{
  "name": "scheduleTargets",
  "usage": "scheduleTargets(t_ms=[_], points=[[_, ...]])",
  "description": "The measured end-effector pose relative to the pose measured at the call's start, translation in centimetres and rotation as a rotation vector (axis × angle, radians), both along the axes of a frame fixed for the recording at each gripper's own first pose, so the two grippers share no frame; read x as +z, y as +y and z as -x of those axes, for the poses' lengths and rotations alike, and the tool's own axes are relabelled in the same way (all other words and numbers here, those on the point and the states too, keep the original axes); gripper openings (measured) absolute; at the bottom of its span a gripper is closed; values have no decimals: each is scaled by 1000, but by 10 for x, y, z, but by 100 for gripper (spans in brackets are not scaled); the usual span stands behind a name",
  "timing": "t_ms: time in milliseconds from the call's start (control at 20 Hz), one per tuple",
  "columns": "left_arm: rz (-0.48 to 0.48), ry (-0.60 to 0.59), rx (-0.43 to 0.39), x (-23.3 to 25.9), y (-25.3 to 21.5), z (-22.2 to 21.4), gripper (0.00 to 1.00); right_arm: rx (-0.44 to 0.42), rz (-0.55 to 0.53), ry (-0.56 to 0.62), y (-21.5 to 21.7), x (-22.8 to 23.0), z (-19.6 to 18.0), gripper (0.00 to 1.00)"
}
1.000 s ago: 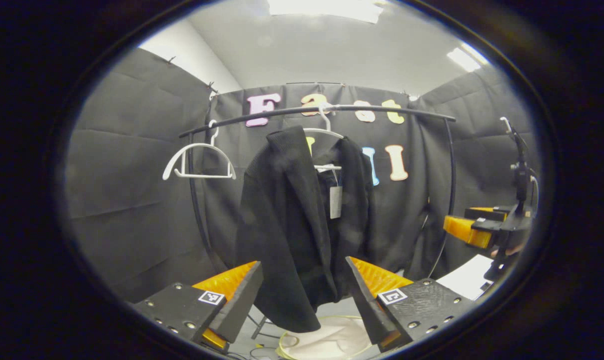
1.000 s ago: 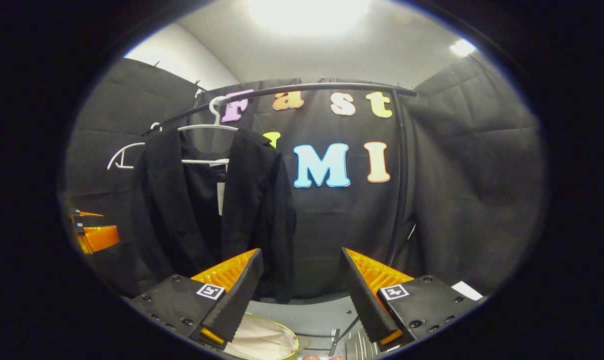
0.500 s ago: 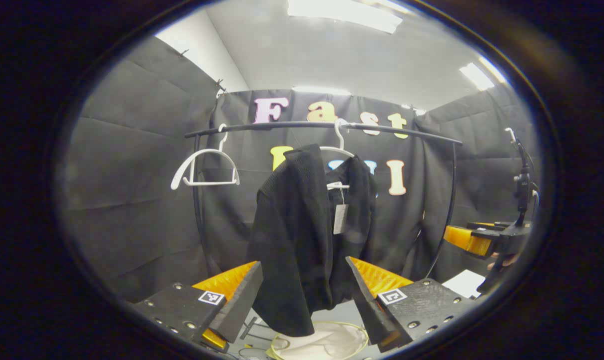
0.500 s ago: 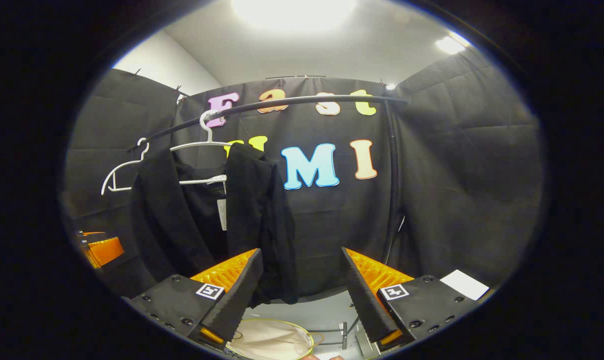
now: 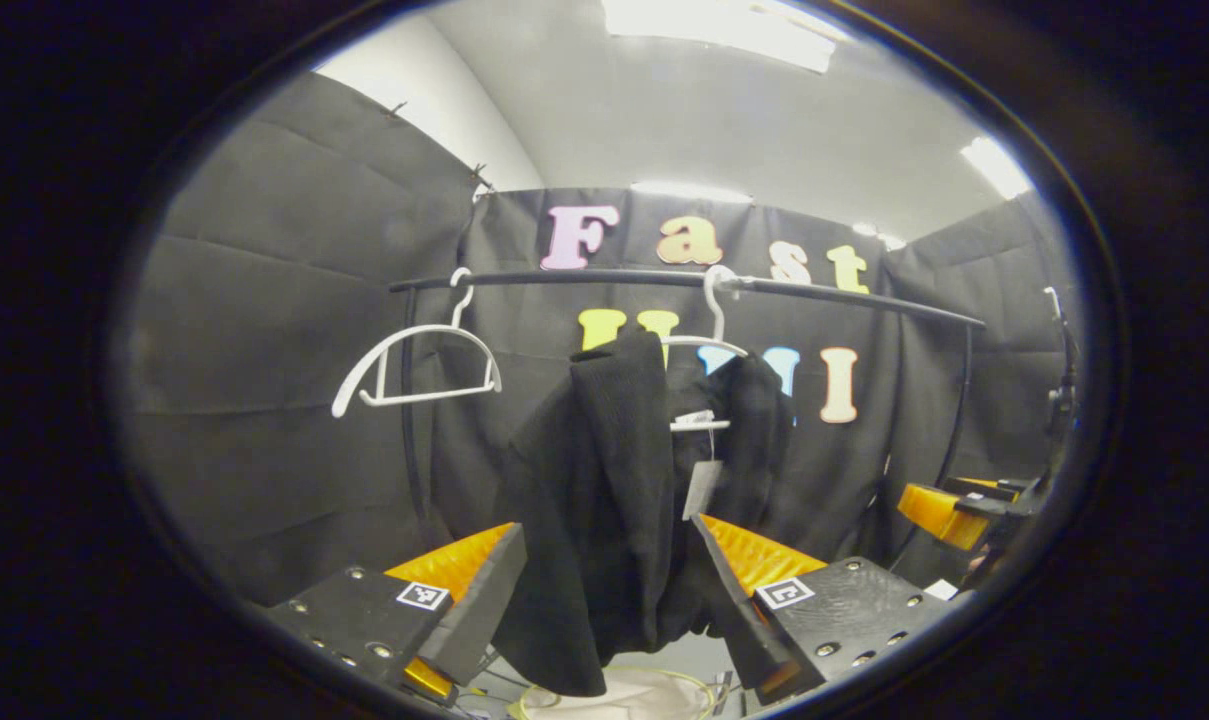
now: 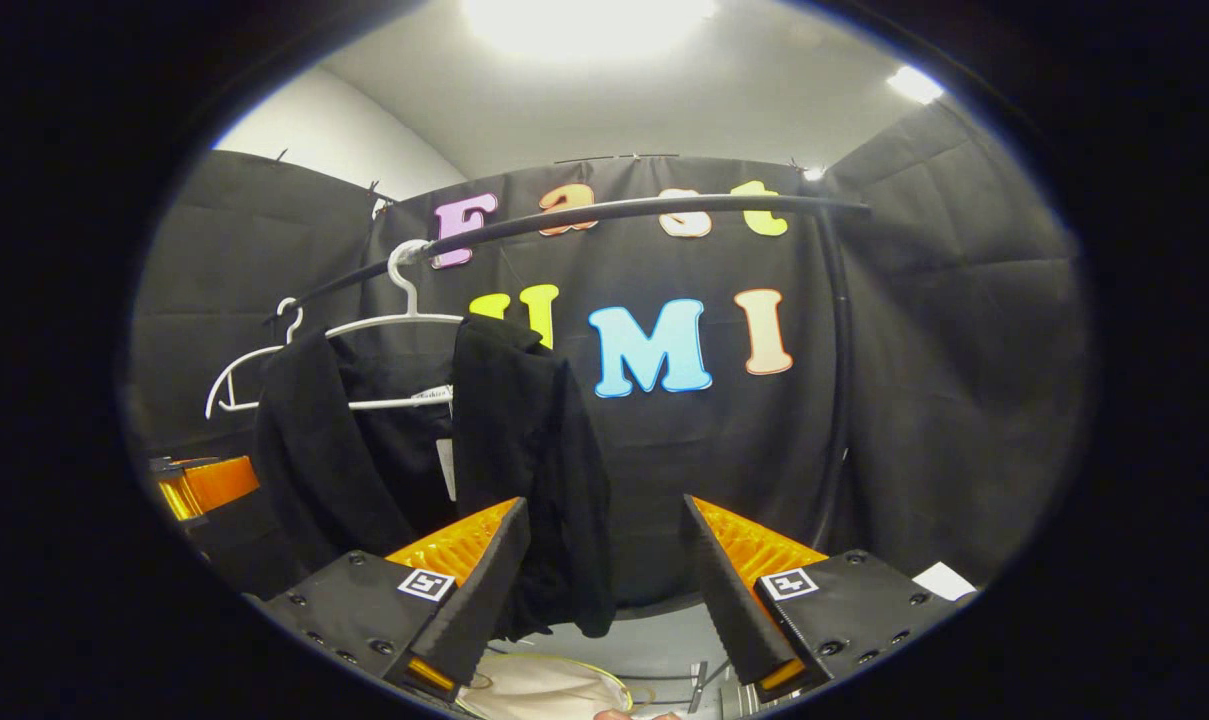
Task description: Grasp the clothes on the hanger with both hands and then place them into the laundry hamper below.
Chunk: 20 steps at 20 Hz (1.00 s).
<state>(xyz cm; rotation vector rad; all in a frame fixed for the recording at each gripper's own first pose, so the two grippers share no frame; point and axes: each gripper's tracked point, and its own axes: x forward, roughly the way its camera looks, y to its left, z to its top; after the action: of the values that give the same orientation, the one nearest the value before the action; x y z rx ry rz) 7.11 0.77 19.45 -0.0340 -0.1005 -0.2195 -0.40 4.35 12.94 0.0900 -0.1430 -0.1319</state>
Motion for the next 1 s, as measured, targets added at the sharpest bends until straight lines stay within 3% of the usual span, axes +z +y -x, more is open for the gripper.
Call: scheduleTargets(t_ms=[300,650,1000], points=[[18,0,105,24,-15,-37,94,136,-7,-23,9,26,-50,93],[21,27,197,30,-45,-76,94,331,-10,8,51,37,-119,93],[25,56,359,21,-40,-110,94,423,-14,42,80,28,-164,95]])
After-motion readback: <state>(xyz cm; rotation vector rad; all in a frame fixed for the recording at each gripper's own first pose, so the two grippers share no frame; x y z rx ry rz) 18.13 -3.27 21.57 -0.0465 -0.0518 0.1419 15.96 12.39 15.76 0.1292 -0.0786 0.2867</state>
